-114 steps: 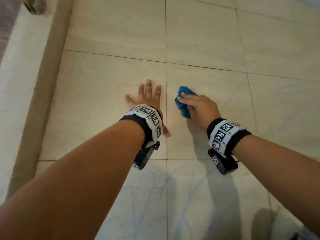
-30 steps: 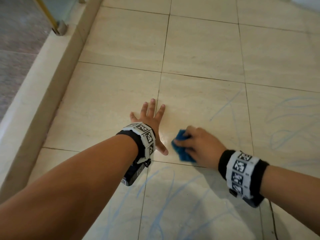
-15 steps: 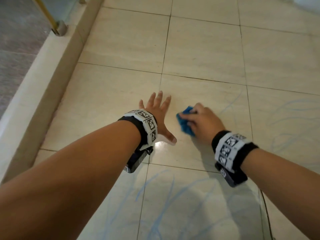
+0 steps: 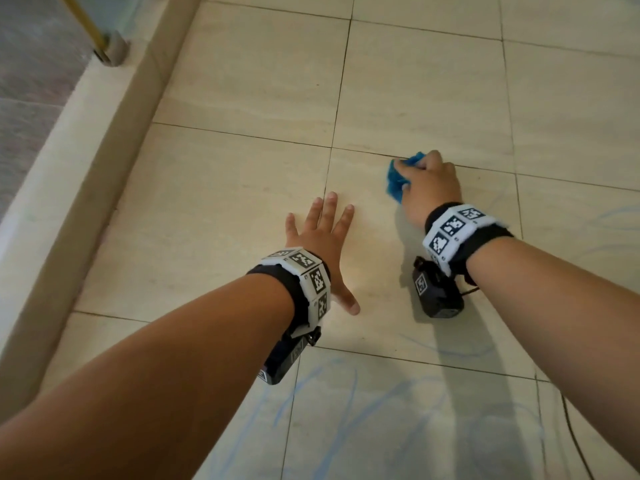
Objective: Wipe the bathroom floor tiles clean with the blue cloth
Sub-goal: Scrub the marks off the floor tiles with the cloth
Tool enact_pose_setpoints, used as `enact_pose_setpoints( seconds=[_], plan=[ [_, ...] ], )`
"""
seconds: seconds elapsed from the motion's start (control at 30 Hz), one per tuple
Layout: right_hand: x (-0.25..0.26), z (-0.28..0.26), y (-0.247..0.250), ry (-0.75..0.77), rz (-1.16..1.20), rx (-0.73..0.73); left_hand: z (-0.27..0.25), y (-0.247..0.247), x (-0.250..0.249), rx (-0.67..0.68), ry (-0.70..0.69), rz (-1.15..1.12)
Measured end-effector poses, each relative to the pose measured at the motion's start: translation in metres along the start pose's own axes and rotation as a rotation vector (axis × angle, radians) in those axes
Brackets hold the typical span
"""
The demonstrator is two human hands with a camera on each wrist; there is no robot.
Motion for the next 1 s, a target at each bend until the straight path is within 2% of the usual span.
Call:
enact_pose_setpoints(
  seconds=[0.1,0.13,0.17,0.23,0.27,0.3,0.37,0.43,0.47,0.5,0.6,0.67,0.8,0.87,0.9,0.93,1.0],
  plan=[
    [0.029,-0.022,-0.009,0.335,-0.021,0.07,0.002,0.0,-0.001,0.007,0.007,0.004],
    [0.028,-0.022,-0.007,0.356,-0.031,0.081,0.002,0.001,-0.001,0.008,0.008,0.003],
    [0.022,-0.013,-0.005,0.327,-0.03,0.049,0.002,0.001,-0.001,0.008,0.009,-0.001],
    [0.008,0.003,0.002,0.107,0.003,-0.006,0.0,0.002,-0.002,0.007,0.007,-0.014],
    [0.006,0.008,0.0,0.017,-0.005,-0.01,0.0,0.002,-0.001,0.003,0.007,-0.016],
    [0.011,0.006,0.0,-0.006,-0.011,0.017,-0.001,0.002,-0.001,0.002,0.007,-0.017],
    [0.029,-0.009,-0.004,0.077,0.062,0.063,-0.001,0.002,-0.001,0.001,0.008,-0.016],
    [0.045,-0.027,-0.007,0.3,-0.008,0.087,0.0,0.001,-0.001,-0.001,0.009,-0.009],
    [0.042,-0.027,-0.007,0.362,-0.021,0.09,0.001,0.001,-0.001,0.002,0.01,-0.009],
    [0.033,-0.02,-0.005,0.328,-0.037,0.095,0.0,0.001,-0.001,0.004,0.01,-0.011],
    [-0.001,-0.001,0.002,0.057,0.007,0.001,-0.001,0.002,0.0,0.004,0.002,-0.021],
    [-0.004,-0.007,0.001,0.027,-0.022,0.018,-0.001,0.003,0.0,-0.001,-0.001,-0.017],
    [0.021,-0.057,-0.001,0.285,0.027,0.131,0.0,0.002,0.0,0.003,0.005,0.012],
    [0.02,-0.066,-0.002,0.429,-0.019,0.131,0.001,0.003,0.0,0.006,0.01,0.023],
    [0.014,-0.062,0.001,0.429,-0.021,0.109,0.0,0.003,-0.001,0.008,0.012,0.025],
    [0.001,-0.051,0.002,0.35,-0.004,0.107,-0.001,0.003,-0.001,0.006,0.014,0.026],
    [-0.029,-0.03,0.006,0.093,0.104,0.025,-0.002,0.004,-0.001,0.0,0.015,0.032]
  ],
)
Point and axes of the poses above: each hand's wrist, its own z-axis towards the middle knuckle, its own y-axis out of the back of the hand, x = y × z, the point moved 3 cm from there along z, towards the middle knuckle, and after that the axes turned 5 degrees about -x, right-handed, at the moved point
